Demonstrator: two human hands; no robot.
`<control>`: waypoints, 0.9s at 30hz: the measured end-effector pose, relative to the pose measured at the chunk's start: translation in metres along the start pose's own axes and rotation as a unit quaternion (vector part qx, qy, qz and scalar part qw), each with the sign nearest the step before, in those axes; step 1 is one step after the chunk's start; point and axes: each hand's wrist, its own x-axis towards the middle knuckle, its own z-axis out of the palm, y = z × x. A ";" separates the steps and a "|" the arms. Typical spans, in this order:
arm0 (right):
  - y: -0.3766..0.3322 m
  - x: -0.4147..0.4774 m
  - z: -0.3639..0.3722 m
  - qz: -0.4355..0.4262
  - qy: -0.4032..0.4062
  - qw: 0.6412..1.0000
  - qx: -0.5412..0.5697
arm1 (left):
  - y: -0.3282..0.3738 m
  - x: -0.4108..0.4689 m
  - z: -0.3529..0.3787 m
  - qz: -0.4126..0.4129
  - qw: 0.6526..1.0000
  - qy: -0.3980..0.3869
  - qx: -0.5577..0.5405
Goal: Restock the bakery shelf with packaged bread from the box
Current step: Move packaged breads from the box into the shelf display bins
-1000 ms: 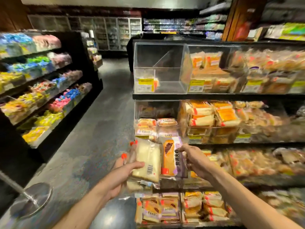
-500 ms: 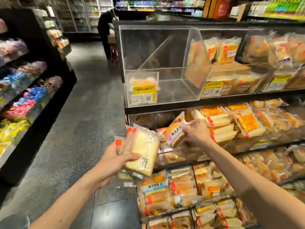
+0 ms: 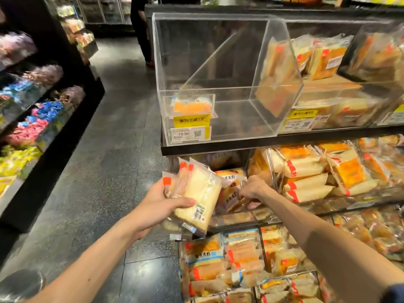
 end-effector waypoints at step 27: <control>-0.008 -0.079 -0.035 -0.164 -0.240 0.909 0.297 | 0.011 0.014 0.059 -0.082 0.978 0.030 -0.190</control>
